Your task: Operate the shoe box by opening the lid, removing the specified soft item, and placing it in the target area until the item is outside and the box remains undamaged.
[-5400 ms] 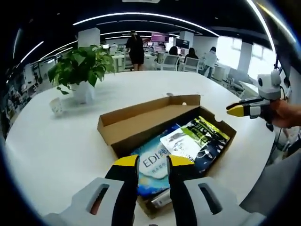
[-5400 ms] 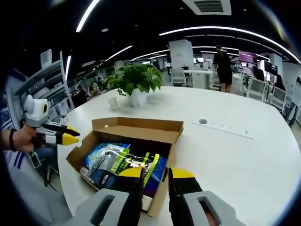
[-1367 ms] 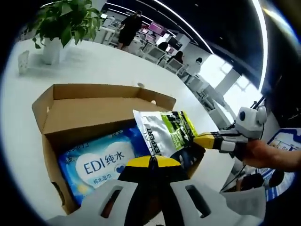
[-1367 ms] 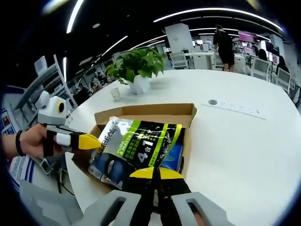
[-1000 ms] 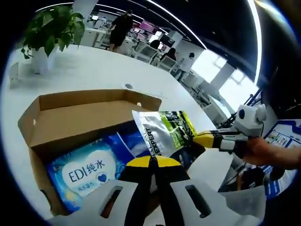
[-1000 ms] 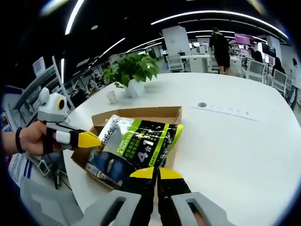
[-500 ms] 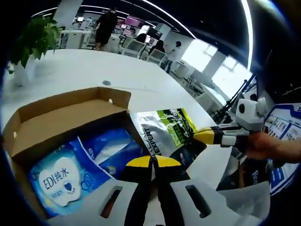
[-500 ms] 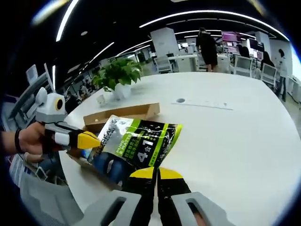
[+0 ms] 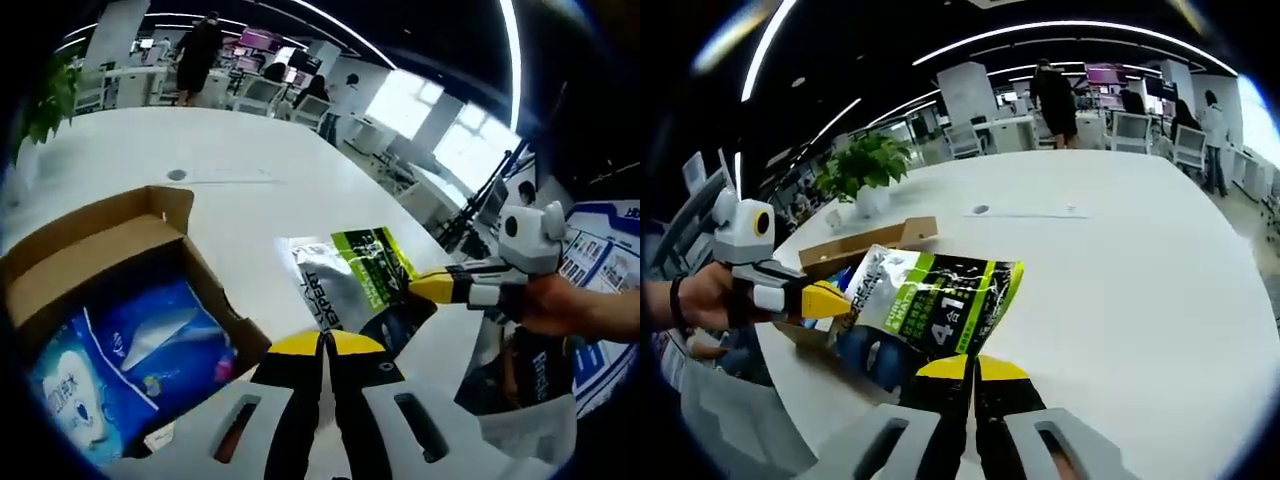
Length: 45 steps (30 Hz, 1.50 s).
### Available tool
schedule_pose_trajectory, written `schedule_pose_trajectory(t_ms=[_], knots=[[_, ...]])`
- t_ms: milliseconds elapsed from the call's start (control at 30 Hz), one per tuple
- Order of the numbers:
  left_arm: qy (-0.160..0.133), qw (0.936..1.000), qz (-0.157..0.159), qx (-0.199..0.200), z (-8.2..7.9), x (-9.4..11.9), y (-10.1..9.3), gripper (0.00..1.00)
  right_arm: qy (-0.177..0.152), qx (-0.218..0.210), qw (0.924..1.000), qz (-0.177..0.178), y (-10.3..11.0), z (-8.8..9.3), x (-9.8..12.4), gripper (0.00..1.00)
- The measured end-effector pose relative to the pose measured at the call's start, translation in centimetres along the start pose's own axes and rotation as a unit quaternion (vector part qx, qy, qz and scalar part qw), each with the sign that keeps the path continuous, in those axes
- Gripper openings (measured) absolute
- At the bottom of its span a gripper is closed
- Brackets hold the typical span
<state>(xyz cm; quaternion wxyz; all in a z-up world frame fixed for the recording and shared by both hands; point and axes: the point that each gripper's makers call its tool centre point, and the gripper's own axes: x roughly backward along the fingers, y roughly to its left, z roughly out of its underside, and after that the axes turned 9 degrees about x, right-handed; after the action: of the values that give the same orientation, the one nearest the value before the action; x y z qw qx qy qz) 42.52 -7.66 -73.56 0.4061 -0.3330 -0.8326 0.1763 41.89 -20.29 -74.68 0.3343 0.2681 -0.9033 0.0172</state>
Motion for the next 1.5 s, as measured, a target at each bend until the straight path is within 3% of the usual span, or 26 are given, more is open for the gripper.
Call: schedule_pose_trajectory(t_ms=[467,1033,1500], knots=[[0.012,0.9999,0.008,0.002,0.3,-2.6,-1.5,0.00,0.006,-0.008,0.9999,0.007,-2.8,1.0,0.6,0.00],[0.027,0.9996,-0.005,-0.009,0.1,-5.7,-1.3,0.00,0.017,-0.018,0.9997,0.006,-5.2,2.1,-0.2,0.00],[0.050,0.9984,-0.024,-0.007,0.5,-8.1,-0.2,0.00,0.032,-0.020,0.9993,0.000,-6.9,3.1,-2.4,0.00]])
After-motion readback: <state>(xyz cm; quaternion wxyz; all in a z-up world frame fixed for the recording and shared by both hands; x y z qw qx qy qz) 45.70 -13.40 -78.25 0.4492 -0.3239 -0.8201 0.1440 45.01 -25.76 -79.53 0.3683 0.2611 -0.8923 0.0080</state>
